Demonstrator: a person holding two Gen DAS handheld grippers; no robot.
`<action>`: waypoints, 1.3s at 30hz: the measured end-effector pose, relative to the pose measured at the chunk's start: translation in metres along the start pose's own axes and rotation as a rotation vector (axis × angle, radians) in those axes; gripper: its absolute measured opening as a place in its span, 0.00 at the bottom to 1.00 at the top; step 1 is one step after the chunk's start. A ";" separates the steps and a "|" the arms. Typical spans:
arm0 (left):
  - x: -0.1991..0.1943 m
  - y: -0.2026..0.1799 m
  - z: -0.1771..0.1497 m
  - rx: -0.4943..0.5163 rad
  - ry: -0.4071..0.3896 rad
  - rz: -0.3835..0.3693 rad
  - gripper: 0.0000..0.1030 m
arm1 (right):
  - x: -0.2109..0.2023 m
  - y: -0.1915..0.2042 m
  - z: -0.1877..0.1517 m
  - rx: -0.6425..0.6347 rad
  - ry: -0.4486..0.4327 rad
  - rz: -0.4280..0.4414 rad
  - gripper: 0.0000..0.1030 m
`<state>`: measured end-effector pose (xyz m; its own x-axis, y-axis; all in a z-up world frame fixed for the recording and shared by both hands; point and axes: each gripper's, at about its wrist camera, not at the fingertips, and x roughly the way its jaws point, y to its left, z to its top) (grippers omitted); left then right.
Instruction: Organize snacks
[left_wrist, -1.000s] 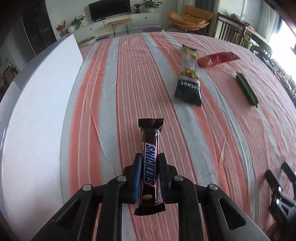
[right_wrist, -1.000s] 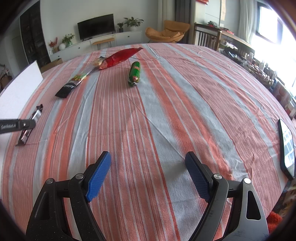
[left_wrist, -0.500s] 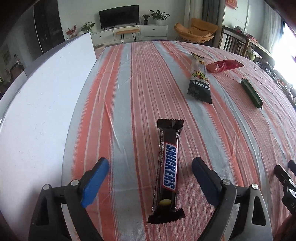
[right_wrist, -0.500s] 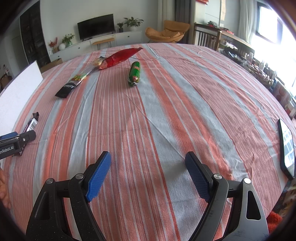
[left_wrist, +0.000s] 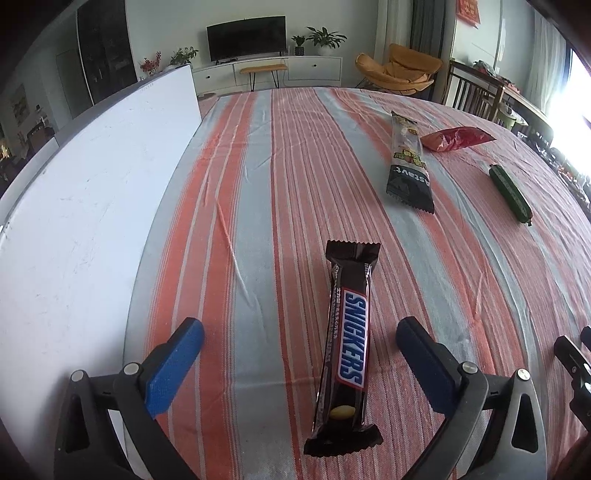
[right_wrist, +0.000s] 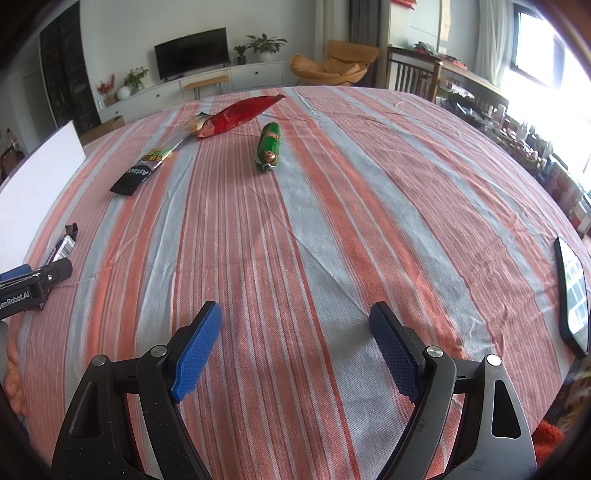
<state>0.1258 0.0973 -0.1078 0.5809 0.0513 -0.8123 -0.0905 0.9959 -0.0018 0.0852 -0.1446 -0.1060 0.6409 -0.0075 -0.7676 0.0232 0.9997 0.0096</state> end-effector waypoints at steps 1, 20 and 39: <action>0.000 0.000 0.000 -0.001 -0.001 0.000 1.00 | 0.000 0.000 0.000 0.000 0.000 0.000 0.83; 0.000 0.000 0.000 -0.001 -0.002 0.000 1.00 | 0.000 0.000 0.000 0.000 0.000 0.000 0.83; 0.000 0.000 0.000 -0.002 -0.003 0.000 1.00 | -0.001 -0.006 0.008 0.068 0.010 0.071 0.83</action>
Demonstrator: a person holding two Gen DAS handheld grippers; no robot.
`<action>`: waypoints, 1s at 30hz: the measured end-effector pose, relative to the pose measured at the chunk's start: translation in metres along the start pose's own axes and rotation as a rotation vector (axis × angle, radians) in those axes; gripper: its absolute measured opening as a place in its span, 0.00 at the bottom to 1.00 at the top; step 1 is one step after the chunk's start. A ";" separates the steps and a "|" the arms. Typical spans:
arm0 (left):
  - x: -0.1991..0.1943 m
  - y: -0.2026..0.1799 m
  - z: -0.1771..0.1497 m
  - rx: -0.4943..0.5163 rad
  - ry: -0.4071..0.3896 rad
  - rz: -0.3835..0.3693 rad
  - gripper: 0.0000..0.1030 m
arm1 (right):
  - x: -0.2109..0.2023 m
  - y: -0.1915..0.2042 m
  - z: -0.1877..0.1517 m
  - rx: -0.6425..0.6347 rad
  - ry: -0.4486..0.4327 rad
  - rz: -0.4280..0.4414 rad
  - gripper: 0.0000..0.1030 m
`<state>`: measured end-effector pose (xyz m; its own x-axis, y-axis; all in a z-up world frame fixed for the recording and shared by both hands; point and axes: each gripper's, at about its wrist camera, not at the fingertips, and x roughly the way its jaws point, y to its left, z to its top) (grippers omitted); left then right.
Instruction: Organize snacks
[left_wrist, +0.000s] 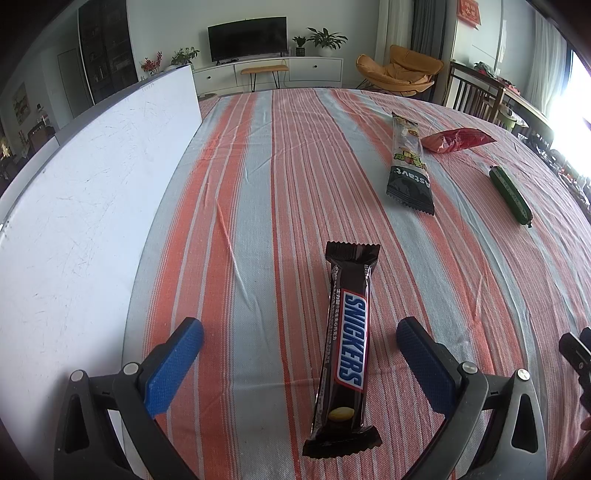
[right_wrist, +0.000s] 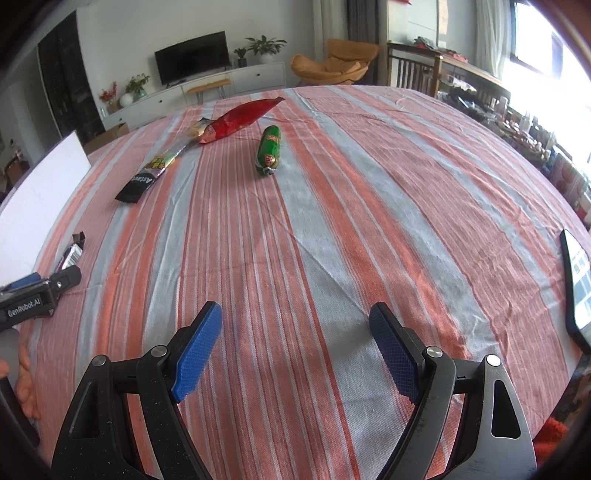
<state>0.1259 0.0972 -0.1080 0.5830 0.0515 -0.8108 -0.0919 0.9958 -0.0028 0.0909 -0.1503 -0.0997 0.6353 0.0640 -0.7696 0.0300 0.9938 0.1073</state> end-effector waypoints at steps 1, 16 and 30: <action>0.000 0.000 0.000 0.000 0.000 0.000 1.00 | 0.002 0.001 0.007 0.004 0.003 0.010 0.82; 0.000 0.000 0.000 0.000 0.000 0.001 1.00 | 0.105 0.055 0.142 -0.156 0.121 -0.082 0.78; -0.001 -0.001 0.001 0.024 0.029 -0.022 1.00 | 0.060 0.010 0.098 0.073 0.249 0.212 0.23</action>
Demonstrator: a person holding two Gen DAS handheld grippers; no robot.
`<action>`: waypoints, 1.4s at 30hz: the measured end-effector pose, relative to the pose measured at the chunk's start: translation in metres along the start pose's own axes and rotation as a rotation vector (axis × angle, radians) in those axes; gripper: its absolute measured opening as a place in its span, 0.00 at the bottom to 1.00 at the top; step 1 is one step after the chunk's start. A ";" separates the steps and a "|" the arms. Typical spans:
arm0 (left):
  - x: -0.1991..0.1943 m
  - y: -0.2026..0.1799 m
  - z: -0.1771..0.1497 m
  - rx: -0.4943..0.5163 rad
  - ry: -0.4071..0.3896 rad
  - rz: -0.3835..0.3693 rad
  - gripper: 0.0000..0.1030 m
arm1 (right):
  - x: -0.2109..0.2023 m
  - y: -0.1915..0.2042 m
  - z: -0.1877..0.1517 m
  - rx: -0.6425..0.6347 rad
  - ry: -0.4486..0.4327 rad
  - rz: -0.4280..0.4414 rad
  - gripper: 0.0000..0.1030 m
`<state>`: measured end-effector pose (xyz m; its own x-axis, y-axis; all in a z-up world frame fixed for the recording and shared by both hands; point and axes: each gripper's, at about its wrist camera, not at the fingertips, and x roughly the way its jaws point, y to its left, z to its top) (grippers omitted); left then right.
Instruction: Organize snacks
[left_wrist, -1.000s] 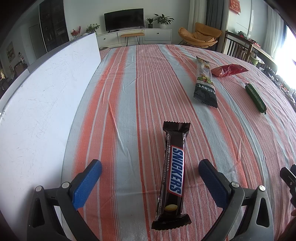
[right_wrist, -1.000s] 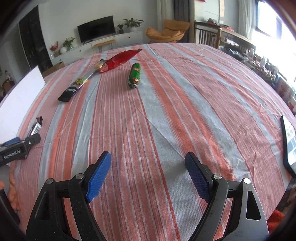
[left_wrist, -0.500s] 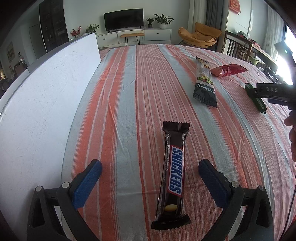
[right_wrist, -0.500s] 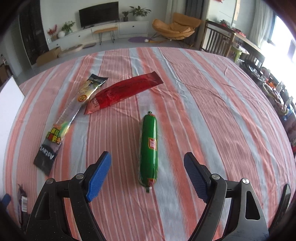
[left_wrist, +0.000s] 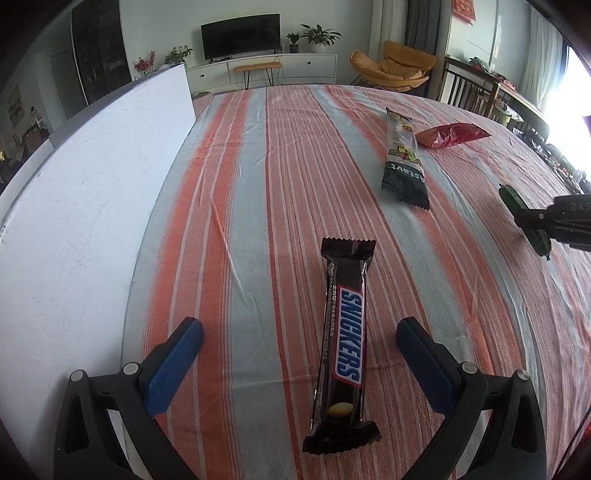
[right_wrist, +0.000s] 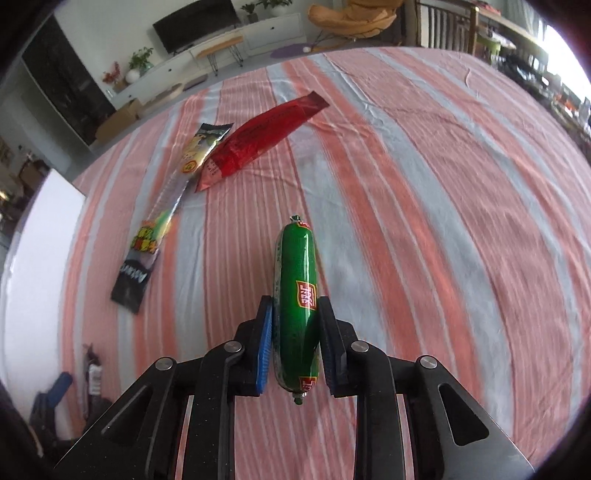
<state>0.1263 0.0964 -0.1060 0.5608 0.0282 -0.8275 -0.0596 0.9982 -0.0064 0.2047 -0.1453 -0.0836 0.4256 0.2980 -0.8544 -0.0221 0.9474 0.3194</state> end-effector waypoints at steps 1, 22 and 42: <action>0.000 0.000 0.001 0.007 0.019 -0.009 0.99 | -0.007 -0.006 -0.009 0.025 0.009 0.059 0.23; -0.077 0.012 -0.003 -0.066 0.006 -0.272 0.16 | -0.053 -0.016 -0.097 0.202 0.056 0.386 0.23; -0.262 0.179 -0.008 -0.267 -0.321 -0.063 0.16 | -0.116 0.255 -0.082 -0.258 0.044 0.691 0.23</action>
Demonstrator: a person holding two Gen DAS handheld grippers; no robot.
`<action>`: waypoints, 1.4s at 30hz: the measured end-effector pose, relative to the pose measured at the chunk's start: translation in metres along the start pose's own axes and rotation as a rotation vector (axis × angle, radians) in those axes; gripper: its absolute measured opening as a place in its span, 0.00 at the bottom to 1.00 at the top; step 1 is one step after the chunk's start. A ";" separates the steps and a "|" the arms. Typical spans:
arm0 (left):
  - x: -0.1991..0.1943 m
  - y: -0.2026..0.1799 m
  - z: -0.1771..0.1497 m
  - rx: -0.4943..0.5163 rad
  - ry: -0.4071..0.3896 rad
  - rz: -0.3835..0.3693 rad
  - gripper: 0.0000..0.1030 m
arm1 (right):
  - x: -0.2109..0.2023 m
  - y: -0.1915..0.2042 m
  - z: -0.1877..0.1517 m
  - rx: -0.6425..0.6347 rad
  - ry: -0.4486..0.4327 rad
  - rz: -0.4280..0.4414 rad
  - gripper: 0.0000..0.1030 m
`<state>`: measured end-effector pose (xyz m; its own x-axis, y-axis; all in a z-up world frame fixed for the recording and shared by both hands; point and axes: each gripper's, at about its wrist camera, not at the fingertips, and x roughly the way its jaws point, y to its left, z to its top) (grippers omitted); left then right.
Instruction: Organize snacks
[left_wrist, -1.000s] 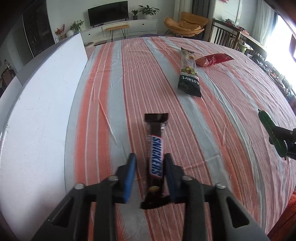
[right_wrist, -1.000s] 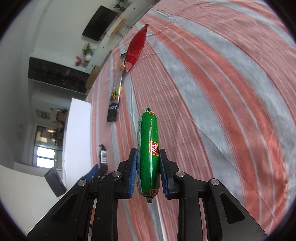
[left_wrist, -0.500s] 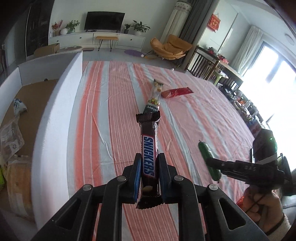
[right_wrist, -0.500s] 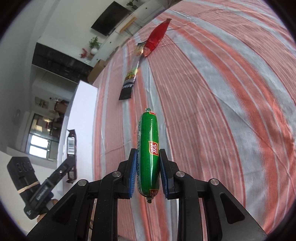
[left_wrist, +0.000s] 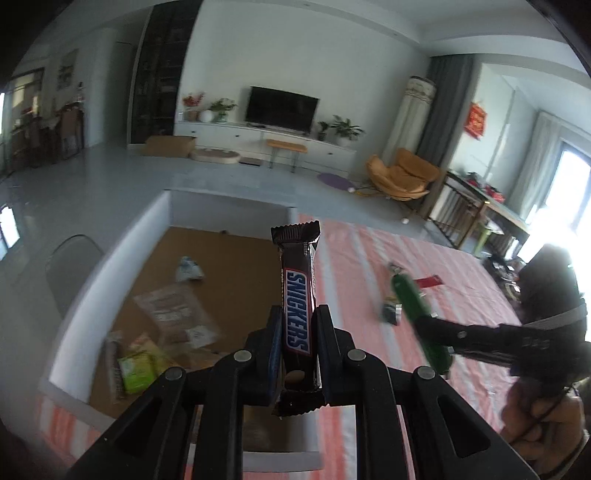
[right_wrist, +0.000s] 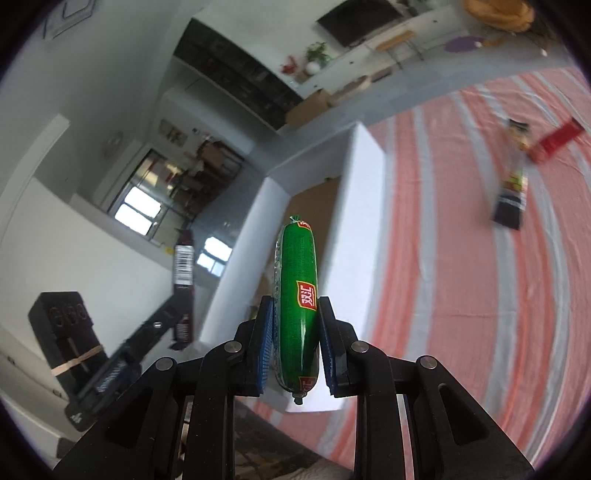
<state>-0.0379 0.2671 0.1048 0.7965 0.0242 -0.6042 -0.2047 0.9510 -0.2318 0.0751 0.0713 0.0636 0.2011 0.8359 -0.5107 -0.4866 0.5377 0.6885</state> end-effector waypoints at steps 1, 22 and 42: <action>0.003 0.019 -0.001 -0.022 0.005 0.053 0.16 | 0.013 0.013 0.004 -0.030 0.005 0.003 0.23; 0.078 -0.061 -0.041 0.138 0.052 -0.036 0.93 | -0.036 -0.171 -0.060 -0.168 -0.171 -0.999 0.68; 0.264 -0.206 -0.137 0.425 0.264 0.025 0.97 | -0.111 -0.248 -0.091 0.063 -0.226 -1.173 0.78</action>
<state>0.1367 0.0351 -0.1114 0.6116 0.0217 -0.7909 0.0720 0.9939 0.0830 0.0961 -0.1649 -0.0973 0.6427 -0.1709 -0.7468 0.1342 0.9848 -0.1099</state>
